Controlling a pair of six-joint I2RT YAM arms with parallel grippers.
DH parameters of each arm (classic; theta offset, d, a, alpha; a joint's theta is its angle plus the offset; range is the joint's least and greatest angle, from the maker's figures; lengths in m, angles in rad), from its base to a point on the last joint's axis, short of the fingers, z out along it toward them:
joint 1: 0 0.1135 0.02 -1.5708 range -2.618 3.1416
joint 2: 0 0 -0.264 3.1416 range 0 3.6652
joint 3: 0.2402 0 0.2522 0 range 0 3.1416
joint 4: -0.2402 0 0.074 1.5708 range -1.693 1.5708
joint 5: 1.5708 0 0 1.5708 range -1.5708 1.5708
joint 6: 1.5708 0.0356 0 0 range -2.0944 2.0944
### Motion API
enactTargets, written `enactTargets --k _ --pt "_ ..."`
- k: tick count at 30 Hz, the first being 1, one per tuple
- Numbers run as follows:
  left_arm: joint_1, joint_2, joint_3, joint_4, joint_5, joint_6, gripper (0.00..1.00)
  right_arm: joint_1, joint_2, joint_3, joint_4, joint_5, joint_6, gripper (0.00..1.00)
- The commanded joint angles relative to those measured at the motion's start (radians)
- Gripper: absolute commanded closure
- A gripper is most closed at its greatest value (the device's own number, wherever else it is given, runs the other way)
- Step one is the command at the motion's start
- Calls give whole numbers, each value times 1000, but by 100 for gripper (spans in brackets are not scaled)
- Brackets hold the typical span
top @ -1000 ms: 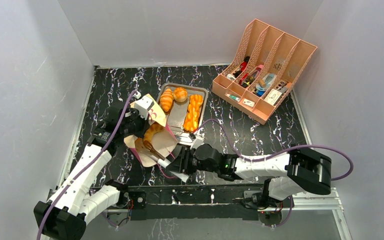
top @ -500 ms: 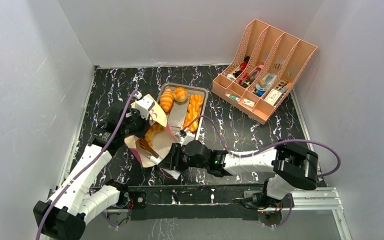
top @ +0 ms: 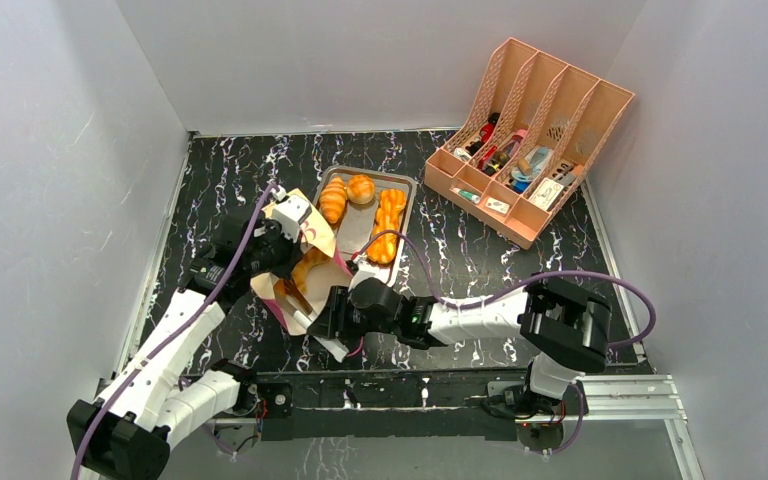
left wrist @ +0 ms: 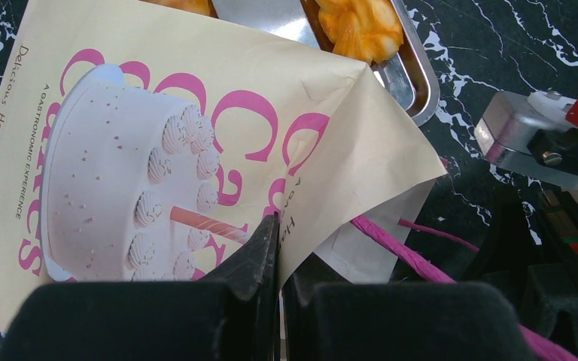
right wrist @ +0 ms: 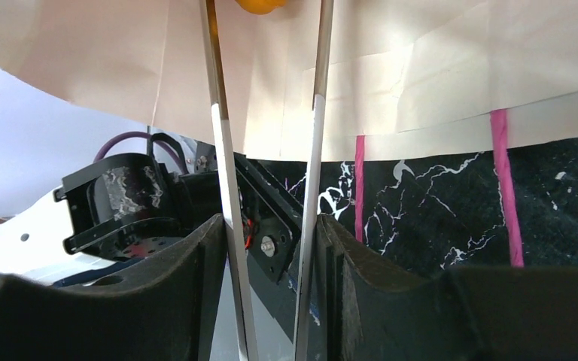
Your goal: Take the fake bread out of the paper bag
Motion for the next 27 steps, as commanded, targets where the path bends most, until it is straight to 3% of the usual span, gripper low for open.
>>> enactTargets --k 1,6,14,27 --pt "-9 -27 -7 24 7 -18 100 7 10 50 44 10 -16 78" --pt "-12 -34 -14 43 -83 -46 100 7 -18 28 47 9 -21 100" --pt "-11 -58 -21 76 -306 -107 100 9 -141 -51 40 28 -47 100" --pt "-11 -64 -14 71 -413 -144 100 15 -298 -141 34 30 -48 100"
